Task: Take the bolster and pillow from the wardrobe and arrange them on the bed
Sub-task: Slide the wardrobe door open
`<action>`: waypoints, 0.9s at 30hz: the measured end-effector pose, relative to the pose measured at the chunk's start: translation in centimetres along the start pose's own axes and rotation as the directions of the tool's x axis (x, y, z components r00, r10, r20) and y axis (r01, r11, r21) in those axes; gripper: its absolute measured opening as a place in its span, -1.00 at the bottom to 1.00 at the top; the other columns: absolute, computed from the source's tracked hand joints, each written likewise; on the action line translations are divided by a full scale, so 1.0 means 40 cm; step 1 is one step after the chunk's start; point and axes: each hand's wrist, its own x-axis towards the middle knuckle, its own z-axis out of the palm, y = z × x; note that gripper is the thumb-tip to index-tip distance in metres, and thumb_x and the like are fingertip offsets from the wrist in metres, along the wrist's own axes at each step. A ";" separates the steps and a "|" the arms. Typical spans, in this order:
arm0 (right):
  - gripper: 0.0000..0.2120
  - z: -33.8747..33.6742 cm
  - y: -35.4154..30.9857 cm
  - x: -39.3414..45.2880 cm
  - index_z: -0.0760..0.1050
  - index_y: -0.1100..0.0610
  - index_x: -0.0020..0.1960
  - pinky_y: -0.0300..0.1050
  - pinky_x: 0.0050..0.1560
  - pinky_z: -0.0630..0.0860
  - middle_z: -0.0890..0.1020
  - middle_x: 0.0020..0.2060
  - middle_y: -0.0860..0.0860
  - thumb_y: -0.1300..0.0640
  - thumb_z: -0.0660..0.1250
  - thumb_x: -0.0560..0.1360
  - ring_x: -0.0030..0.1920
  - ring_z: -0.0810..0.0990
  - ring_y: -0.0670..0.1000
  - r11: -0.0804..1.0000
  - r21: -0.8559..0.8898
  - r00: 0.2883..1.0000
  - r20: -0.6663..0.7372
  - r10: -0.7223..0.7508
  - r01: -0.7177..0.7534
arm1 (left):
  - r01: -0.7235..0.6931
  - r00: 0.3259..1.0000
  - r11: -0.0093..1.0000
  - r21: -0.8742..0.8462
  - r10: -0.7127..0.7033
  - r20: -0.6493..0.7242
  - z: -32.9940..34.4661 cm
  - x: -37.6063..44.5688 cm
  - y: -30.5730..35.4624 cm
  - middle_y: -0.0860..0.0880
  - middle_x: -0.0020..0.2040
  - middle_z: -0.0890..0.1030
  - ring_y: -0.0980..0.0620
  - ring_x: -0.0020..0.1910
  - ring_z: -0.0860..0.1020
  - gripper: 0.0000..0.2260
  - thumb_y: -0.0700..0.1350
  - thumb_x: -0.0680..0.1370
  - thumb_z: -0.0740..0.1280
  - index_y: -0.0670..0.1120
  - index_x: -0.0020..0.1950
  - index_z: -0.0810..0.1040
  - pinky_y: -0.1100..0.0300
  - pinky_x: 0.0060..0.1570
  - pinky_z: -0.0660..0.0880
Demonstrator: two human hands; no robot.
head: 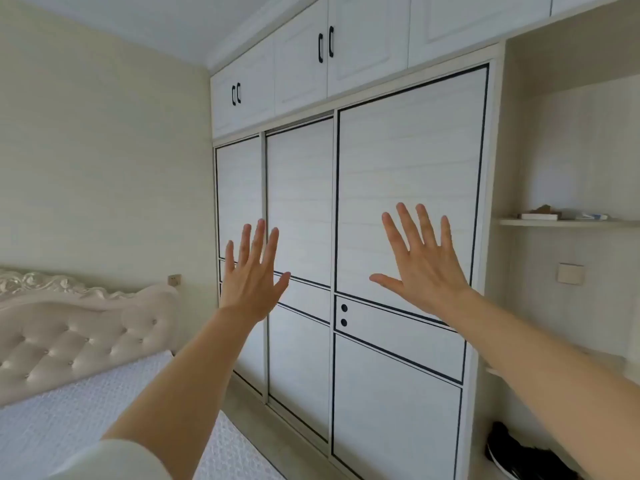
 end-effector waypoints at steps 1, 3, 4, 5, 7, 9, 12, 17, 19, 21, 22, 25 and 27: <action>-0.10 -0.001 0.002 -0.012 -0.18 0.14 0.56 0.36 0.43 0.00 -0.04 0.55 0.19 -0.42 -0.04 0.46 0.52 -0.04 0.29 1.000 -0.014 1.000 0.019 -0.006 0.006 | -0.016 1.000 1.000 0.014 0.015 0.021 0.010 -0.010 0.016 -0.07 0.62 -0.21 -0.11 0.58 -0.21 -0.30 0.18 0.61 0.09 -0.04 0.61 -0.17 -0.15 0.54 -0.12; -0.18 0.015 0.018 -0.038 -0.06 0.20 0.55 0.28 0.45 0.05 0.08 0.53 0.20 -0.33 0.00 0.52 0.51 0.05 0.27 0.999 -0.021 0.999 -0.002 -0.034 0.034 | -0.039 0.998 0.999 -0.005 0.040 0.050 0.037 -0.025 0.044 -0.04 0.63 -0.15 -0.08 0.59 -0.19 -0.35 0.14 0.63 0.08 -0.03 0.61 -0.13 -0.11 0.55 -0.09; -0.22 0.027 0.031 -0.061 -0.03 0.21 0.55 0.24 0.46 0.07 0.12 0.53 0.20 -0.28 0.00 0.54 0.51 0.07 0.26 0.998 -0.031 0.999 -0.008 -0.046 0.046 | -0.053 0.997 0.998 -0.029 0.054 0.051 0.053 -0.035 0.061 -0.02 0.63 -0.10 -0.07 0.59 -0.16 -0.38 0.11 0.64 0.08 -0.04 0.61 -0.11 -0.08 0.55 -0.08; -0.26 0.039 0.043 -0.079 0.00 0.22 0.54 0.22 0.47 0.07 0.15 0.52 0.20 -0.25 0.01 0.56 0.51 0.09 0.24 0.999 -0.020 0.999 -0.001 -0.049 0.049 | -0.055 0.996 0.997 -0.061 0.058 0.062 0.070 -0.043 0.083 -0.02 0.63 -0.05 -0.06 0.60 -0.13 -0.40 0.09 0.64 0.08 -0.05 0.61 -0.07 -0.06 0.55 -0.06; -0.33 0.064 0.071 -0.118 0.09 0.24 0.53 0.20 0.46 0.10 0.23 0.49 0.20 -0.17 0.06 0.58 0.50 0.16 0.23 0.998 0.007 0.998 0.027 -0.055 0.055 | -0.055 0.995 0.991 -0.126 0.064 0.073 0.100 -0.058 0.131 -0.04 0.61 0.11 -0.07 0.60 -0.02 -0.44 0.04 0.65 0.10 -0.07 0.60 0.04 -0.02 0.55 0.00; -0.39 0.090 0.103 -0.159 0.21 0.26 0.48 0.20 0.44 0.19 0.38 0.41 0.21 -0.10 0.14 0.58 0.45 0.27 0.23 0.998 0.023 0.998 0.037 -0.059 0.058 | -0.045 0.995 0.980 -0.193 0.061 0.079 0.128 -0.071 0.191 -0.07 0.53 0.31 -0.09 0.56 0.15 -0.49 -0.01 0.64 0.15 -0.10 0.56 0.17 0.00 0.51 0.12; -0.48 0.154 0.168 -0.224 0.40 0.29 0.36 0.19 0.36 0.33 0.57 0.20 0.21 -0.02 0.28 0.53 0.33 0.45 0.23 0.996 0.062 0.998 0.010 -0.060 0.060 | -0.063 0.995 0.959 -0.275 0.083 0.061 0.174 -0.088 0.304 -0.08 0.32 0.54 -0.10 0.40 0.40 -0.58 -0.06 0.61 0.21 -0.13 0.46 0.36 0.02 0.37 0.32; -0.55 0.285 0.312 -0.335 0.53 0.28 0.20 0.14 0.23 0.47 0.65 0.04 0.17 0.01 0.40 0.44 0.20 0.56 0.21 0.990 0.096 0.994 0.021 -0.110 0.108 | -0.056 0.992 0.922 -0.384 0.095 0.084 0.265 -0.113 0.526 -0.06 0.10 0.64 -0.10 0.22 0.51 -0.68 -0.11 0.59 0.25 -0.14 0.33 0.49 0.04 0.20 0.44; -0.58 0.342 0.384 -0.376 0.55 0.28 0.16 0.13 0.20 0.50 0.65 0.03 0.16 0.01 0.42 0.43 0.17 0.57 0.20 0.985 0.105 0.990 0.032 -0.139 0.135 | -0.076 0.989 0.909 -0.409 0.121 0.085 0.304 -0.121 0.627 -0.06 0.03 0.66 -0.11 0.15 0.55 -0.72 -0.14 0.58 0.28 -0.15 0.27 0.54 0.03 0.15 0.47; -0.60 0.402 0.461 -0.407 0.57 0.27 0.13 0.12 0.17 0.51 0.65 0.02 0.16 0.01 0.43 0.42 0.16 0.58 0.19 0.983 0.107 0.987 0.041 -0.157 0.152 | -0.090 0.987 0.899 -0.428 0.137 0.080 0.348 -0.128 0.728 -0.06 -0.02 0.68 -0.11 0.11 0.58 -0.75 -0.16 0.57 0.30 -0.16 0.23 0.57 0.02 0.12 0.51; -0.61 0.429 0.496 -0.417 0.57 0.27 0.12 0.11 0.15 0.53 0.66 0.01 0.15 0.02 0.43 0.42 0.15 0.58 0.19 0.981 0.109 0.985 0.044 -0.166 0.161 | -0.087 0.986 0.897 -0.434 0.141 0.093 0.371 -0.132 0.776 -0.06 -0.01 0.68 -0.10 0.12 0.57 -0.75 -0.15 0.58 0.28 -0.15 0.23 0.57 0.03 0.13 0.50; -0.65 0.504 0.575 -0.427 0.58 0.26 0.09 0.07 0.10 0.54 0.66 -0.02 0.13 0.01 0.34 0.46 0.12 0.59 0.18 0.974 0.121 0.980 0.030 -0.195 0.190 | -0.063 0.978 0.894 -0.444 0.144 0.151 0.443 -0.142 0.895 -0.03 0.05 0.67 -0.06 0.17 0.54 -0.73 -0.11 0.61 0.21 -0.12 0.27 0.54 0.08 0.18 0.45; -0.65 0.553 0.612 -0.420 0.59 0.27 0.08 0.07 0.11 0.54 0.66 -0.04 0.14 0.02 0.31 0.47 0.10 0.60 0.18 0.970 0.138 0.978 0.021 -0.207 0.202 | -0.054 0.974 0.896 -0.440 0.145 0.176 0.492 -0.146 0.956 -0.02 0.04 0.67 -0.05 0.16 0.54 -0.73 -0.10 0.61 0.20 -0.11 0.27 0.54 0.09 0.18 0.44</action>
